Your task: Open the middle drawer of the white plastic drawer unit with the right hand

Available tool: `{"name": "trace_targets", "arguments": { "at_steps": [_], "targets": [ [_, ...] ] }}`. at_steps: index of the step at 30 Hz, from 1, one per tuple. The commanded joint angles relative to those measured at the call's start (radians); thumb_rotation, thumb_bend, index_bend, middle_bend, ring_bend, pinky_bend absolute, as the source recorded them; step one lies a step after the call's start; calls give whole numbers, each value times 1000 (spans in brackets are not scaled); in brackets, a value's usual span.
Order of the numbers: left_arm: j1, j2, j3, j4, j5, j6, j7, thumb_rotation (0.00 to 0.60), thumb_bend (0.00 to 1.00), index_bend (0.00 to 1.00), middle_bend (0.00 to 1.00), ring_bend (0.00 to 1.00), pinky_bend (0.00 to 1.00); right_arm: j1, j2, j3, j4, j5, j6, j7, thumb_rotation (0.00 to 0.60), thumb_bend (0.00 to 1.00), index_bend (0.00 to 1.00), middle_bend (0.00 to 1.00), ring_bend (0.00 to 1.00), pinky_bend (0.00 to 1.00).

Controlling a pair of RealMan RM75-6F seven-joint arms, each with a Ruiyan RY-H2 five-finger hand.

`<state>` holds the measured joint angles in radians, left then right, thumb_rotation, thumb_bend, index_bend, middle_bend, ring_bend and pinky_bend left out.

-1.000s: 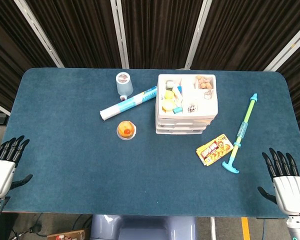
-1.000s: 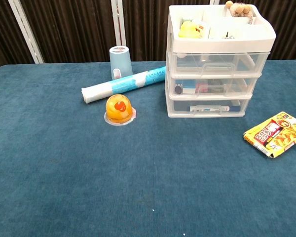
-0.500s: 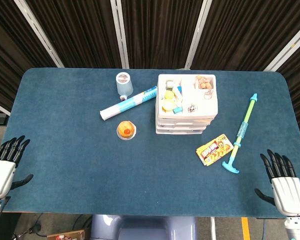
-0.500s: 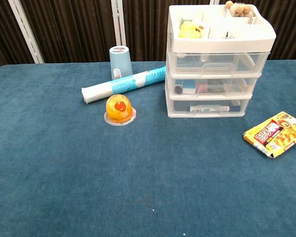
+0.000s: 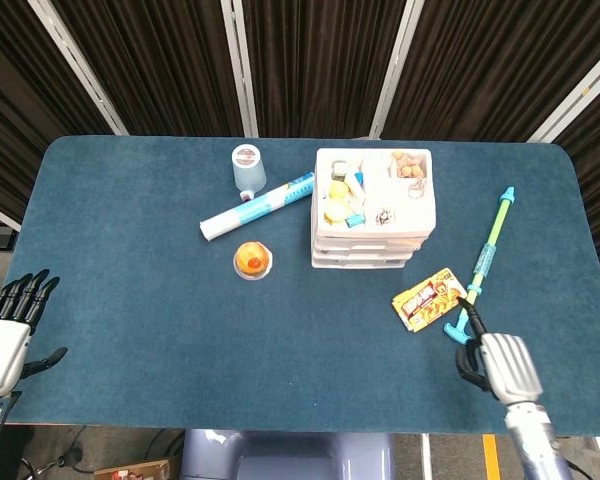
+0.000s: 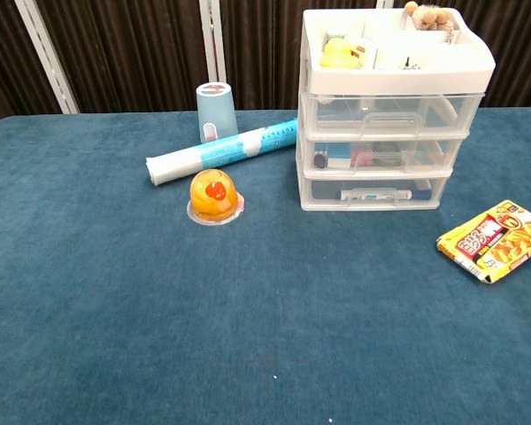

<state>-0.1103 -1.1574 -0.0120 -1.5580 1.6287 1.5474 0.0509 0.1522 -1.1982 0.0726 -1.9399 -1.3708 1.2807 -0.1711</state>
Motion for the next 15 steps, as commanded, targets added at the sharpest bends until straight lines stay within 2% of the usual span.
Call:
{"name": "trace_targets", "arguments": {
  "at_steps": [1, 3, 7, 15],
  "targets": [
    [-2, 1, 3, 1, 1, -5, -3, 600, 5, 21, 0, 0, 93, 71, -81, 59, -77, 141, -69, -87, 600, 815, 0, 953, 960, 998],
    [-4, 1, 5, 1, 3, -11, -3, 600, 5, 21, 0, 0, 93, 102, -113, 90, -102, 229, -94, -109, 600, 867, 0, 971, 980, 1000],
    [-7, 1, 7, 2, 5, -16, -7, 600, 6, 21, 0, 0, 93, 174, -177, 176, -117, 404, -115, -138, 600, 890, 0, 973, 981, 1000],
    [-19, 2, 2, 1, -17, -47, -23, 600, 6, 20, 0, 0, 92, 280, -290, 304, -96, 618, -91, -132, 600, 895, 0, 973, 971, 1000]
  ]
}}
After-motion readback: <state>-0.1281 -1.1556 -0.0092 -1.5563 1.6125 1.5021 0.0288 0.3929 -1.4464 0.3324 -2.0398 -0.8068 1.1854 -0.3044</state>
